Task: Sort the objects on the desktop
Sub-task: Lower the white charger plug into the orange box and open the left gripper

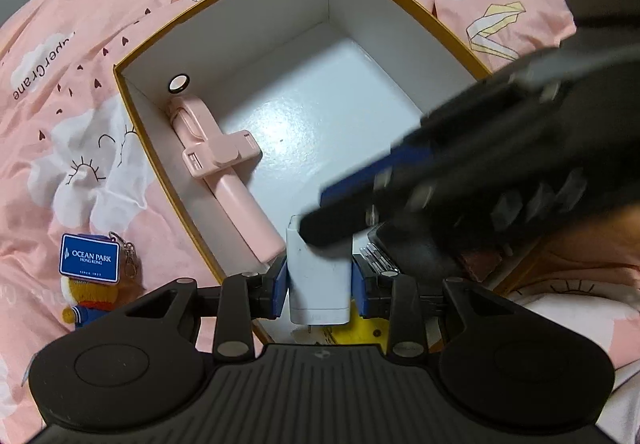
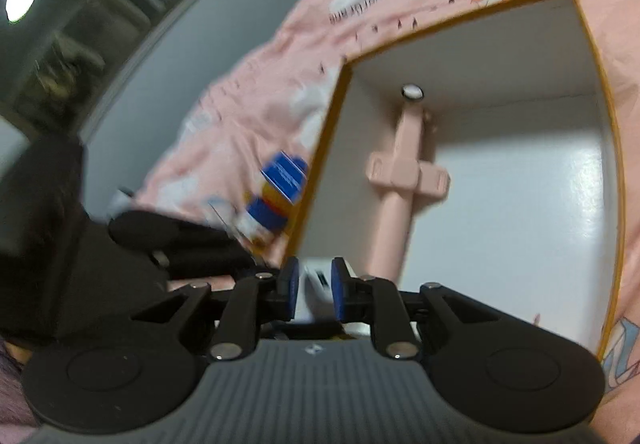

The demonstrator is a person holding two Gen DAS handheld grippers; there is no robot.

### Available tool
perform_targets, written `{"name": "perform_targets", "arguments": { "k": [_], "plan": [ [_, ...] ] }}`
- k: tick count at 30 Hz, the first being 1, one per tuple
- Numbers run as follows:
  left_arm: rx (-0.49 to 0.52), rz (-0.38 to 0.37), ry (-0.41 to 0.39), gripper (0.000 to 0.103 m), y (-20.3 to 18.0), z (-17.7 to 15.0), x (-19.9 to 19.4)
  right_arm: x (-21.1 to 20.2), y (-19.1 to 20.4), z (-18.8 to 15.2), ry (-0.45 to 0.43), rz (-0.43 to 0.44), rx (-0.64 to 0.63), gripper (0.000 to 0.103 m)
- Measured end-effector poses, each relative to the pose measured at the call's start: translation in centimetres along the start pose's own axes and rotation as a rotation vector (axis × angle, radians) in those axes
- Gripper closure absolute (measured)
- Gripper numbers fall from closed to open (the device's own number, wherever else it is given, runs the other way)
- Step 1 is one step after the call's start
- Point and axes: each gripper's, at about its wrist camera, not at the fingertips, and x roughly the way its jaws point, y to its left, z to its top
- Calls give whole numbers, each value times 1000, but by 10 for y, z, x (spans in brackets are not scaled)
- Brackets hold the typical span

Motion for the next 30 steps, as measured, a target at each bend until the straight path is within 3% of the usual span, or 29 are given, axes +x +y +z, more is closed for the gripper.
{"name": "perform_targets", "arguments": {
  "k": [8, 10, 20, 25, 30],
  "plan": [
    [8, 21, 10, 67, 0, 1, 5, 30, -18, -6, 82, -121, 48, 87],
    [12, 21, 3, 72, 0, 2, 4, 36, -16, -6, 100, -158, 28, 87],
    [24, 26, 32, 73, 5, 9, 9, 32, -22, -5, 77, -189, 41, 87],
    [-23, 48, -31, 73, 15, 1, -14, 31, -23, -5, 77, -193, 33, 87],
    [-138, 75, -98, 73, 35, -13, -36, 43, -16, -3, 123, -205, -4, 87]
  ]
}}
